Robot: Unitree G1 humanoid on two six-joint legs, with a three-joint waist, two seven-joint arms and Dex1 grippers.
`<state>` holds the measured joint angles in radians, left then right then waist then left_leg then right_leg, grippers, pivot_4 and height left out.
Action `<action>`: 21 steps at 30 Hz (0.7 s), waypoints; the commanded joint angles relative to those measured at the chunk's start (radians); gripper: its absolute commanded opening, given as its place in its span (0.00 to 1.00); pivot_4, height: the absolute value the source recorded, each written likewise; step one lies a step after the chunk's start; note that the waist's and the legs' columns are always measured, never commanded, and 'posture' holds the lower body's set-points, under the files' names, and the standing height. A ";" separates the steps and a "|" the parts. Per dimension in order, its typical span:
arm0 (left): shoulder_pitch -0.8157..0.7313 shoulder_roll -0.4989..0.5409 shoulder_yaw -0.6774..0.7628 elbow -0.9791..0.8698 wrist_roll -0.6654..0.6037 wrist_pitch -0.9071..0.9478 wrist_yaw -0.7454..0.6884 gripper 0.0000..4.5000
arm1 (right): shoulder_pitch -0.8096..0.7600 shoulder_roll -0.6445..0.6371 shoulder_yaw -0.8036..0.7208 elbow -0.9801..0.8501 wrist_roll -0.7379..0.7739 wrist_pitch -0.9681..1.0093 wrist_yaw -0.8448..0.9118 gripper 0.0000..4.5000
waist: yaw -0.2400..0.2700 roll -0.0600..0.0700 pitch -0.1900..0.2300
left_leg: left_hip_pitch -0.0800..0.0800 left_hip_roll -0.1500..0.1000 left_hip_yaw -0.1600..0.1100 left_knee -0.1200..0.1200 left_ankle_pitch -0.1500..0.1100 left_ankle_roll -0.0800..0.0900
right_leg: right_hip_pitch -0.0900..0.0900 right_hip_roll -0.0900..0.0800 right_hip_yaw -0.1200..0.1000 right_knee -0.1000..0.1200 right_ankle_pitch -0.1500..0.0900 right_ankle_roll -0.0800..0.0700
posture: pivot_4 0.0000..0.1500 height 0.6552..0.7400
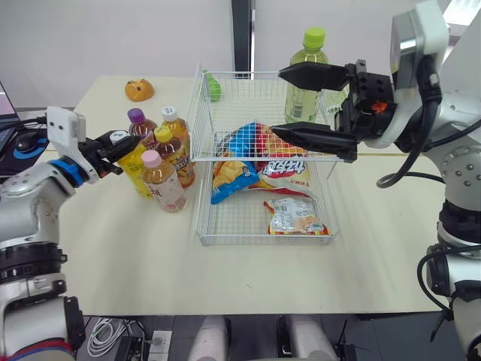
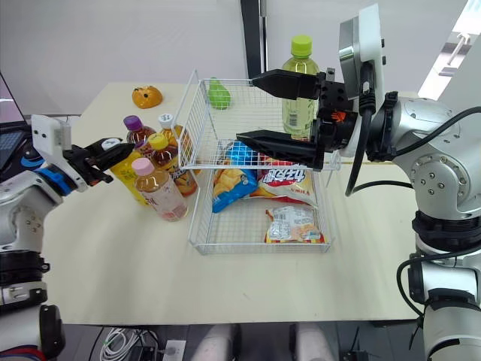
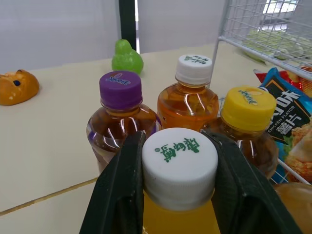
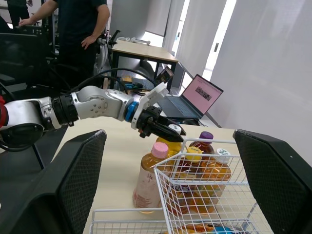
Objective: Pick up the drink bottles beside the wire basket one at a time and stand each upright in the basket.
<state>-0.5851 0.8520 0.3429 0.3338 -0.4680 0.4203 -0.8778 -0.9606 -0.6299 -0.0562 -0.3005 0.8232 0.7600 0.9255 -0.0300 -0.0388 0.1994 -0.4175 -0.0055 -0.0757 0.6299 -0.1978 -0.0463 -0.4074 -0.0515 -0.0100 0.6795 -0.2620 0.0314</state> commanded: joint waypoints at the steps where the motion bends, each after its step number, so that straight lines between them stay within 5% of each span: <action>1: -0.043 0.114 0.078 -0.052 -0.068 0.051 -0.082 0.30 | 0.001 -0.002 -0.030 -0.021 0.008 -0.021 -0.006 1.00 | -0.001 0.000 0.000 | 0.000 0.000 0.000 0.000 0.000 0.000 | 0.000 0.000 0.000 0.000 0.000 0.000 | 1.00 1.00; 13: -0.083 0.396 0.241 -0.081 -0.234 0.320 -0.221 0.30 | -0.029 0.048 0.005 0.062 -0.034 -0.101 0.054 1.00 | -0.003 0.000 0.001 | 0.000 0.001 0.000 -0.001 0.000 0.000 | -0.001 0.000 0.000 0.000 -0.001 0.000 | 1.00 1.00; 21: -0.342 0.530 0.127 -0.010 -0.304 0.444 -0.286 0.30 | -0.055 0.075 0.011 0.118 -0.065 -0.150 0.080 1.00 | 0.001 0.001 0.001 | 0.000 0.000 0.001 -0.001 0.000 0.000 | -0.001 0.001 0.000 0.000 -0.003 0.004 | 1.00 1.00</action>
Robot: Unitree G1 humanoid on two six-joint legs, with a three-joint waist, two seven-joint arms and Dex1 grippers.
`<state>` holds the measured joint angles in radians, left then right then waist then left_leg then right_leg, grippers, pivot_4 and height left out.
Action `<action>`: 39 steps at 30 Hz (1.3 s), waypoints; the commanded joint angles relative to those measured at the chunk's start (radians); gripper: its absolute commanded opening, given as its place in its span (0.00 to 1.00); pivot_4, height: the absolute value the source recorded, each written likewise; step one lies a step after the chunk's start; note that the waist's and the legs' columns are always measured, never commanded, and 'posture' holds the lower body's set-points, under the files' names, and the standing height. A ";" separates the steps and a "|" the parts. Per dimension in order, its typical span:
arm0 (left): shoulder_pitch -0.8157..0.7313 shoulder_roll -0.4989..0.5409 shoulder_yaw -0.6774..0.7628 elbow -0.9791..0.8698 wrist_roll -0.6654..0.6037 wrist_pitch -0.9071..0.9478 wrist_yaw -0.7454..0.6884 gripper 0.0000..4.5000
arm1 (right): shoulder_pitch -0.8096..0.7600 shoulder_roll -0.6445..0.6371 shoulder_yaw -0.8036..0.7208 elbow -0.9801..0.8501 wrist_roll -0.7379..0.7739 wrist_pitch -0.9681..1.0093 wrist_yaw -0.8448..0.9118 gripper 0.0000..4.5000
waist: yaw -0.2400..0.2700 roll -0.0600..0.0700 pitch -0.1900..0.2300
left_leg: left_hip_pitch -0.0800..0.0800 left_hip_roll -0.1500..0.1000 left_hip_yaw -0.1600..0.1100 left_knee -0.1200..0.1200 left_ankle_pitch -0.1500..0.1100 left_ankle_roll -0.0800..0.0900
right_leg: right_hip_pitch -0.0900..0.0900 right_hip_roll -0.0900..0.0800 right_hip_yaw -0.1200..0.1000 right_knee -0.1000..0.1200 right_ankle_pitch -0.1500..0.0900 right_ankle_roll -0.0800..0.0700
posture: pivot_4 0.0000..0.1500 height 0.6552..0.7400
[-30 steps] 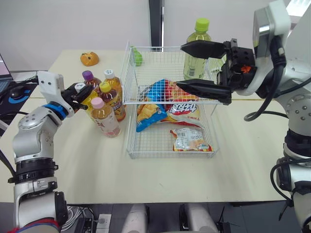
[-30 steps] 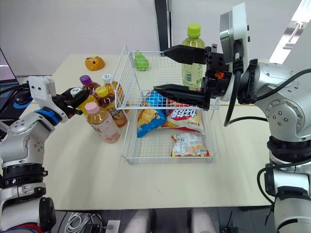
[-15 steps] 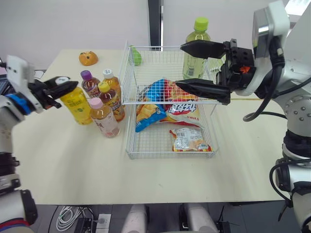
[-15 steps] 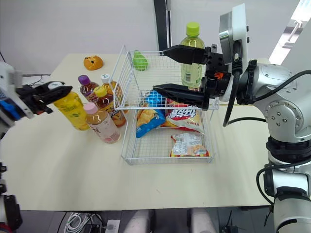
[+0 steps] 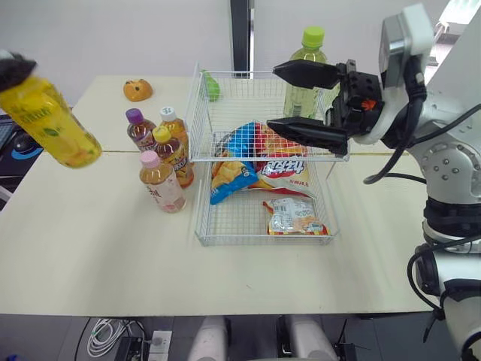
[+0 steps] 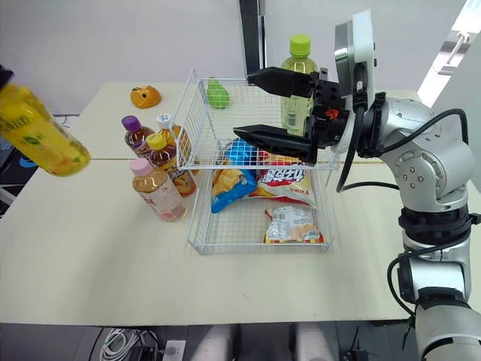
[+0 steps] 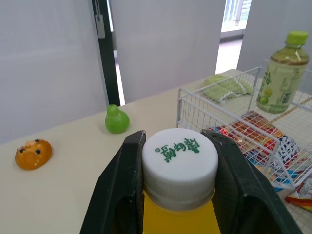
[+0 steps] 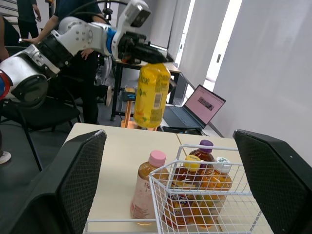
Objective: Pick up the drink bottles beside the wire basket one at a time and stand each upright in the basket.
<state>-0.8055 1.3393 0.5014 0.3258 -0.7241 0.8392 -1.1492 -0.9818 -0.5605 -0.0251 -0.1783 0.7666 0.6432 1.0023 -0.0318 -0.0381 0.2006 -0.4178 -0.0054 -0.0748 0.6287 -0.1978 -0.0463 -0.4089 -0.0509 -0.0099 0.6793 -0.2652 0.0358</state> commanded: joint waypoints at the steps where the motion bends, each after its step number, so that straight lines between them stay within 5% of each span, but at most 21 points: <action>1: -0.170 0.044 -0.059 0.007 -0.050 0.038 -0.021 0.30 | -0.034 0.008 -0.020 -0.001 -0.013 -0.039 0.001 1.00 | 0.003 0.000 0.000 | 0.000 0.000 0.000 0.000 0.000 0.000 | 0.000 0.000 -0.001 0.000 0.000 0.000 | 1.00 1.00; 9: -0.610 -0.112 -0.350 0.112 0.037 0.069 -0.125 0.30 | -0.006 0.000 -0.051 -0.035 -0.032 -0.043 -0.055 1.00 | 0.005 -0.001 0.000 | -0.002 0.000 -0.001 0.001 0.000 0.000 | 0.000 0.001 -0.001 0.000 0.000 0.001 | 1.00 1.00; 17: -0.862 -0.356 -0.458 0.397 0.183 -0.083 -0.208 0.30 | 0.051 -0.049 -0.096 -0.135 -0.033 -0.001 -0.159 1.00 | -0.003 0.000 0.001 | -0.003 0.000 0.000 0.001 0.000 0.000 | -0.003 0.001 0.000 0.002 0.000 0.000 | 1.00 1.00; 25: -0.931 -0.585 -0.468 0.619 0.313 -0.327 -0.227 0.30 | 0.117 -0.126 -0.134 -0.237 -0.050 0.047 -0.266 1.00 | 0.000 0.001 0.001 | -0.008 0.000 0.001 0.001 0.000 0.000 | -0.007 0.001 0.000 0.002 0.002 -0.004 | 1.00 1.00; 39: -0.952 -0.889 -0.451 0.869 0.504 -0.713 0.017 0.30 | 0.230 -0.200 -0.188 -0.380 -0.013 0.147 -0.408 1.00 | -0.001 0.000 0.002 | -0.015 -0.002 0.001 0.002 0.000 0.000 | -0.013 -0.001 0.000 0.002 0.003 -0.004 | 1.00 1.00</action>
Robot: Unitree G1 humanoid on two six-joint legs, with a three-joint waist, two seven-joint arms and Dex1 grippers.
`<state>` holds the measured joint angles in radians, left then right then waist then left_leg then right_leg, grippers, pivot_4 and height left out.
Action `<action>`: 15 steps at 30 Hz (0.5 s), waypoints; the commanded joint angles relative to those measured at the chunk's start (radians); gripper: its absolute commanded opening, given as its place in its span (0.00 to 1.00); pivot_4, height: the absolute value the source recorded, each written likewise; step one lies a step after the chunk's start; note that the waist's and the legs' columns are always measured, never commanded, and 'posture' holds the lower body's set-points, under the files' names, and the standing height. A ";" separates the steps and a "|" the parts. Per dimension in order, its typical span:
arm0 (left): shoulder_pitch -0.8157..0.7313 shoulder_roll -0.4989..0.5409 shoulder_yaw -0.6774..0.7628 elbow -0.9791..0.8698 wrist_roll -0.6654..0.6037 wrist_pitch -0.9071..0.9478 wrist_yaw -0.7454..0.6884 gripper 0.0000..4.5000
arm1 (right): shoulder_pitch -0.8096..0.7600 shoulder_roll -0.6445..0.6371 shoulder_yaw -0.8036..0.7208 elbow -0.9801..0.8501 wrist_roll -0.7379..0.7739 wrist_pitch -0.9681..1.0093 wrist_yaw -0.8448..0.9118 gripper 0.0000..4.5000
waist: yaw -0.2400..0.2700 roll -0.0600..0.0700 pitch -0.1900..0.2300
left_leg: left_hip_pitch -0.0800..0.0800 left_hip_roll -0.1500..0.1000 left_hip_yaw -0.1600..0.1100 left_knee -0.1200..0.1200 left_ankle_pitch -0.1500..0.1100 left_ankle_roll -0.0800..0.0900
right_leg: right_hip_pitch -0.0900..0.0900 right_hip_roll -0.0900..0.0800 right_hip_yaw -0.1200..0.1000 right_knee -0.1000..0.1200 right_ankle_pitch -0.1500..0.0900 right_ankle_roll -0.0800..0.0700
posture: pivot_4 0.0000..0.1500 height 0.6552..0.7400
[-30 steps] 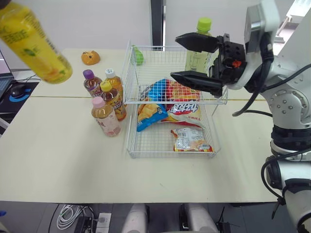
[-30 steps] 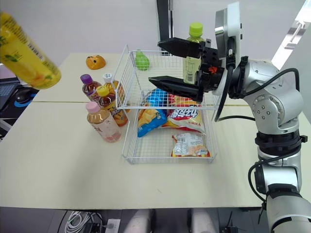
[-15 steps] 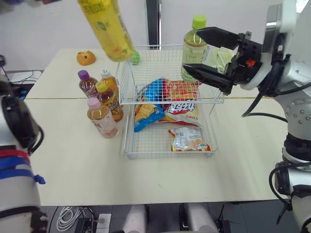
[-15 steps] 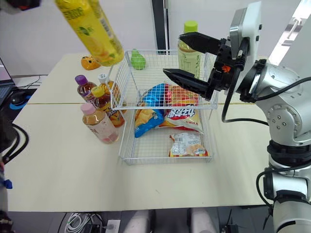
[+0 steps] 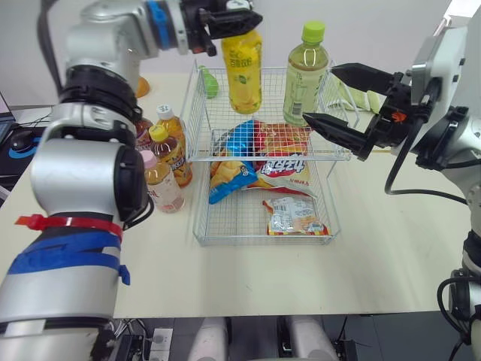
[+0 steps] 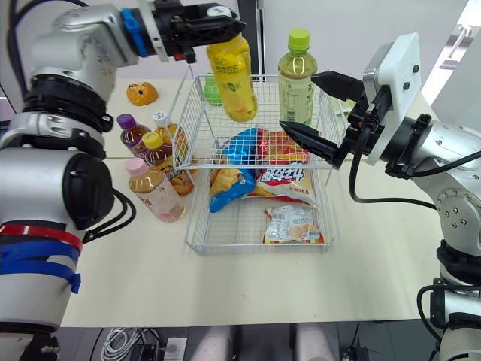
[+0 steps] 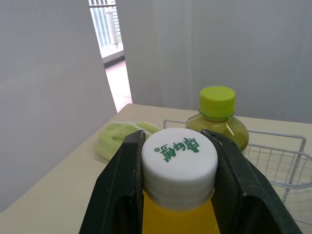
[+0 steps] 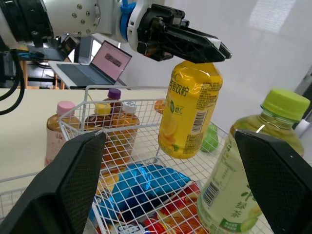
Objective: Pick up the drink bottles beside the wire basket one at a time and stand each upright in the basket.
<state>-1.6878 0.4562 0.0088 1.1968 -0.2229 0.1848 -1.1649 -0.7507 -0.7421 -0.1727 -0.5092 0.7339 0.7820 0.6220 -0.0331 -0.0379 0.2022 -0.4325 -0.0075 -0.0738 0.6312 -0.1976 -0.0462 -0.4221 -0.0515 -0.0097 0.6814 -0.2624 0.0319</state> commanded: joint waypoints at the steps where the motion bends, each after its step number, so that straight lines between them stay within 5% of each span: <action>1: -0.070 -0.017 0.040 0.006 0.012 -0.077 0.039 0.30 | 0.002 -0.022 -0.044 -0.055 0.019 0.016 -0.036 1.00 | -0.001 0.000 0.000 | 0.000 0.000 0.000 0.000 0.000 0.000 | 0.000 0.000 0.000 0.000 0.000 0.000 | 1.00 1.00; 15: -0.077 -0.094 0.077 0.050 0.046 -0.108 0.061 0.30 | 0.030 -0.030 -0.070 -0.108 0.070 0.064 -0.102 1.00 | 0.001 0.000 0.000 | 0.000 0.000 0.000 0.000 0.000 0.000 | 0.000 0.000 0.000 0.000 0.000 0.000 | 1.00 1.00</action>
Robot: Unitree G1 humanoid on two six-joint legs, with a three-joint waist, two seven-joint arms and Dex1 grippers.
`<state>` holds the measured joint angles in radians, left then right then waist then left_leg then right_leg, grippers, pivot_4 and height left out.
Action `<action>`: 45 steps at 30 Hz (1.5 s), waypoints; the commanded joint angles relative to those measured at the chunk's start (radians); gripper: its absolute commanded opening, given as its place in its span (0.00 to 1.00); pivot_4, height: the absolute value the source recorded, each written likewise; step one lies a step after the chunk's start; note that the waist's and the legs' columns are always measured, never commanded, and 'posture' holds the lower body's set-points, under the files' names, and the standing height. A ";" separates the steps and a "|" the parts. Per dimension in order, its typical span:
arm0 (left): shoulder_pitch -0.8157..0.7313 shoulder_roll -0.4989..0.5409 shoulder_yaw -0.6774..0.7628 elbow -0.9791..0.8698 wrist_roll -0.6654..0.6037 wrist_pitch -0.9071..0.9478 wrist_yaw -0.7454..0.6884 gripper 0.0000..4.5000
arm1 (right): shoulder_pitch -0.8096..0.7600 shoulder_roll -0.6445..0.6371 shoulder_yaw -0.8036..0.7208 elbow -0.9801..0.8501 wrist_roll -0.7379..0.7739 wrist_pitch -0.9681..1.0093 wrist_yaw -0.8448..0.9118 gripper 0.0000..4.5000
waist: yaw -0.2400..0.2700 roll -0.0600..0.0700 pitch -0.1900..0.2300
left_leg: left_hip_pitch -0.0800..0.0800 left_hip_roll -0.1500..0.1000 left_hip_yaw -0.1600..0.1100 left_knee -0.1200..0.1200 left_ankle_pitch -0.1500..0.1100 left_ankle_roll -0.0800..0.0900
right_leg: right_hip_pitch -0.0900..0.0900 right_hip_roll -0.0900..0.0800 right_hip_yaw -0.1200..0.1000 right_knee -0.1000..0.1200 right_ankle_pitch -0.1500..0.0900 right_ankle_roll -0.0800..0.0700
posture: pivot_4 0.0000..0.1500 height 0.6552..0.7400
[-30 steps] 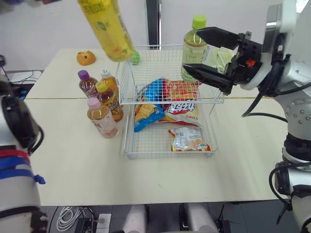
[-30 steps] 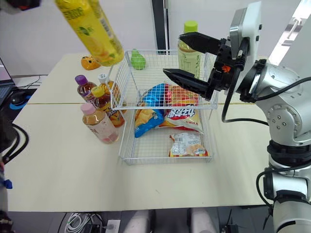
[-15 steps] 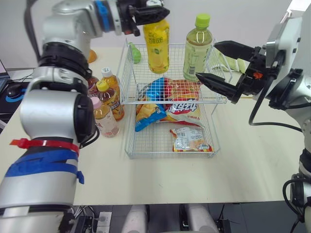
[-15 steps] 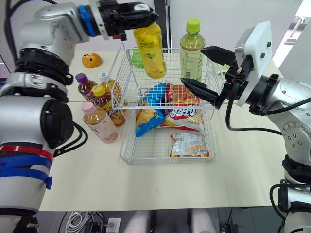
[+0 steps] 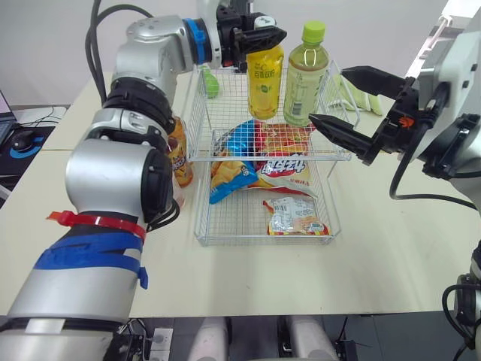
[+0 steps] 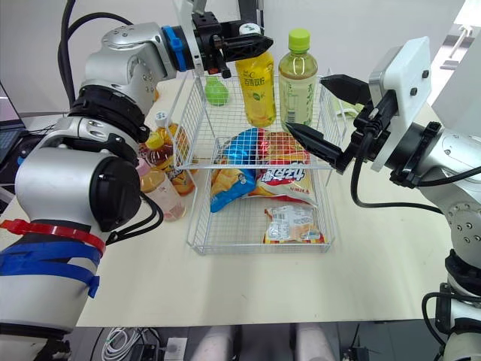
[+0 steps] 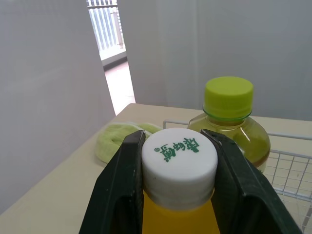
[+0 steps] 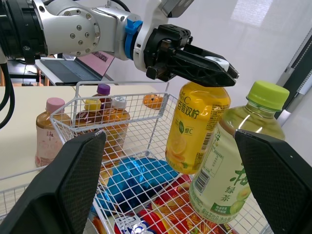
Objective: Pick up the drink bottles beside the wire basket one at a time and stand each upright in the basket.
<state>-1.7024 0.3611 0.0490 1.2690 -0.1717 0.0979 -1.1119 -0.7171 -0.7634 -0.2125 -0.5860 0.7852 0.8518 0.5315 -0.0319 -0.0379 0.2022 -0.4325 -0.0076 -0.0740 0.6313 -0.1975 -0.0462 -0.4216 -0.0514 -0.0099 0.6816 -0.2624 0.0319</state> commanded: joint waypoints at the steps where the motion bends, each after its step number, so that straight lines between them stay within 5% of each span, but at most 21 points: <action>1: -0.061 -0.001 0.035 -0.023 -0.003 -0.020 0.005 0.30 | -0.005 -0.008 -0.029 -0.030 0.021 -0.007 -0.014 1.00 | -0.001 0.000 0.000 | 0.000 0.000 0.000 0.000 0.000 0.000 | 0.000 0.000 0.000 0.000 0.000 0.000 | 1.00 1.00; 6: -0.055 -0.005 0.033 -0.028 0.008 -0.023 -0.003 0.30 | -0.011 -0.007 -0.023 -0.023 0.029 -0.014 -0.019 1.00 | -0.001 0.000 0.000 | 0.000 0.000 0.000 0.000 0.000 0.000 | 0.000 0.000 0.000 0.000 0.000 0.000 | 1.00 1.00; 16: -0.059 0.014 0.052 -0.034 0.016 -0.009 -0.019 0.99 | -0.026 0.006 0.002 0.007 0.017 -0.035 -0.011 1.00 | -0.001 0.000 0.000 | 0.000 0.000 0.000 0.001 0.000 0.000 | 0.000 0.000 0.000 0.001 0.000 0.000 | 1.00 1.00; 24: -0.055 0.122 0.102 -0.075 -0.017 0.043 -0.040 0.99 | -0.044 0.005 0.021 0.043 0.015 -0.064 0.022 1.00 | -0.004 0.000 0.000 | 0.000 0.000 0.000 0.001 0.000 0.000 | 0.000 0.000 0.000 0.001 0.000 0.000 | 1.00 1.00; 32: 0.074 0.342 0.161 -0.283 -0.054 0.170 -0.028 0.99 | -0.113 0.044 0.070 0.139 0.031 -0.115 0.139 1.00 | -0.018 0.001 0.000 | 0.001 0.001 0.000 0.000 0.000 0.000 | 0.000 0.001 0.000 0.001 0.000 0.000 | 1.00 1.00; 39: 0.497 0.525 0.349 -0.761 -0.141 0.348 0.145 0.99 | -0.201 0.109 0.141 0.263 0.036 -0.159 0.304 1.00 | -0.028 0.001 -0.001 | 0.001 0.002 -0.001 0.000 0.000 0.000 | 0.000 0.000 0.001 0.002 0.000 0.000 | 1.00 1.00; 42: 0.704 0.539 0.452 -0.962 -0.179 0.399 0.228 0.99 | -0.226 0.141 0.160 0.299 0.038 -0.167 0.353 1.00 | -0.025 0.001 -0.001 | 0.002 0.003 -0.001 0.001 0.000 -0.001 | 0.001 0.000 0.001 0.001 0.000 0.000 | 1.00 1.00; 45: 1.072 0.476 0.671 -1.216 -0.176 0.422 0.331 0.99 | -0.256 0.182 0.195 0.342 0.048 -0.168 0.428 1.00 | -0.025 0.002 -0.002 | 0.002 0.005 -0.002 0.001 0.001 -0.001 | 0.001 -0.002 0.001 0.001 0.000 0.000 | 1.00 1.00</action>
<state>-0.7478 0.8560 0.5928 0.1990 -0.3351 0.5077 -0.8440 -0.9382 -0.5919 -0.0160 -0.2512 0.8160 0.7049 0.9165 -0.0569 -0.0361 0.2007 -0.4291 -0.0019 -0.0754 0.6320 -0.1970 -0.0470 -0.4201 -0.0540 -0.0076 0.6831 -0.2621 0.0317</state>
